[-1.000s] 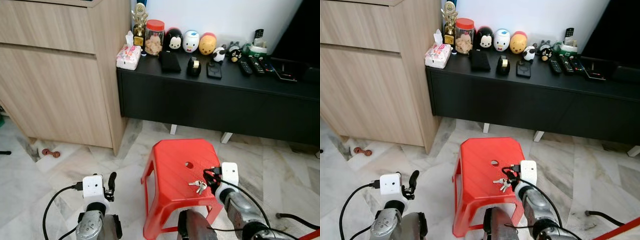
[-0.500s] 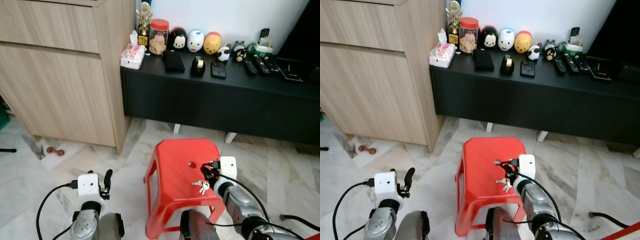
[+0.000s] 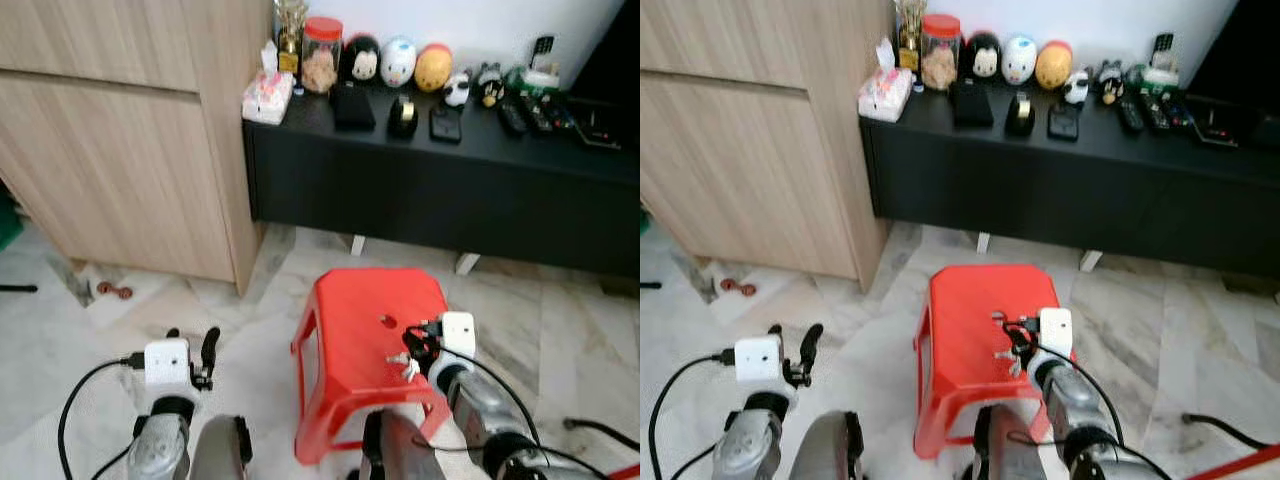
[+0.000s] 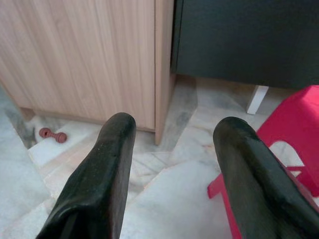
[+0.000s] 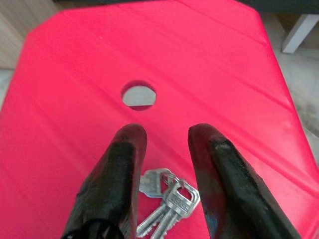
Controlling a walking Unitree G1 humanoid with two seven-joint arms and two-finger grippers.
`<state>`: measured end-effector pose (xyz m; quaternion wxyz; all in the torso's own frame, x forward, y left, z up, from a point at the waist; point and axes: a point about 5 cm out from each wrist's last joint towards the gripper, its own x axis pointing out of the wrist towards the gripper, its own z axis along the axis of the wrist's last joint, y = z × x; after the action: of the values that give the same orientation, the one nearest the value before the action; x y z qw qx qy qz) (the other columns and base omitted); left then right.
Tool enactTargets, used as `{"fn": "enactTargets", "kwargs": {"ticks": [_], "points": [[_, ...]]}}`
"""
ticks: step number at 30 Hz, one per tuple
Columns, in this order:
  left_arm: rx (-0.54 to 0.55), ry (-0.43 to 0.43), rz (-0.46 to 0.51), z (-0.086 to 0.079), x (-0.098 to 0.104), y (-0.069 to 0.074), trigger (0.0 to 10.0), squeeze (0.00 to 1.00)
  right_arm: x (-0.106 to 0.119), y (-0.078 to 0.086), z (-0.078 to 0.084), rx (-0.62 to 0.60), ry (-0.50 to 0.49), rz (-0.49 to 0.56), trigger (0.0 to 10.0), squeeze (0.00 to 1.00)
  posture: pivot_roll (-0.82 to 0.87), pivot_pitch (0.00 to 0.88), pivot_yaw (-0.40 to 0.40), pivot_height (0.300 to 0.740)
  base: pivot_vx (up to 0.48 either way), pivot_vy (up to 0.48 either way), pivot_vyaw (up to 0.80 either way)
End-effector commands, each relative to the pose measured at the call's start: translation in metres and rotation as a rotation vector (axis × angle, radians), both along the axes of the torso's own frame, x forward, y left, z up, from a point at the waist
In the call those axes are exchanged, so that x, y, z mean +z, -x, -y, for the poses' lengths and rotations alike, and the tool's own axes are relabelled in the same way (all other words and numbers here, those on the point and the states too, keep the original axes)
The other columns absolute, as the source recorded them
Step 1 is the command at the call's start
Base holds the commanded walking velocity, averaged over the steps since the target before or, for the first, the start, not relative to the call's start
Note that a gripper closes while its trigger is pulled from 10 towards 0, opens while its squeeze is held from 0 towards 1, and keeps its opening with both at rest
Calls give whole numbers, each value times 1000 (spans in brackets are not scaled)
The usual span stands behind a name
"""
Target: Hang keys on a hook
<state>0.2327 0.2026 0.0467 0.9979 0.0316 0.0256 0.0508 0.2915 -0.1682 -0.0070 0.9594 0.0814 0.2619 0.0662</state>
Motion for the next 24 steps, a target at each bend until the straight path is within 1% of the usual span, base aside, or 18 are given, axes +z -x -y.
{"fn": "enactTargets", "kwargs": {"ticks": [1,4,6,7,11,19,24], "points": [[-19,20,-13,7,0,4,10000,0,1,0,5,-21,6,7,10000,0,75,168,-128,595,0,0,0],[-21,27,-15,10,3,8,10000,0,0,1,8,-33,19,10,10000,0,78,180,-132,595,0,0,0],[-21,27,-15,10,3,8,10000,0,0,1,8,-33,19,10,10000,0,78,180,-132,595,0,0,0],[-23,32,-27,12,4,13,10000,0,1,1,11,-40,25,13,10000,0,84,190,-133,595,0,0,0],[-25,35,-46,16,4,23,10000,0,1,1,14,-41,27,10,10000,0,91,203,-134,595,0,0,0],[-20,26,-55,13,8,29,10000,0,1,0,13,-30,25,0,10000,0,105,218,-129,595,0,0,0],[-23,15,-60,12,13,29,10000,0,2,-1,7,0,-6,-6,10000,0,112,223,-120,595,0,0,0]]}}
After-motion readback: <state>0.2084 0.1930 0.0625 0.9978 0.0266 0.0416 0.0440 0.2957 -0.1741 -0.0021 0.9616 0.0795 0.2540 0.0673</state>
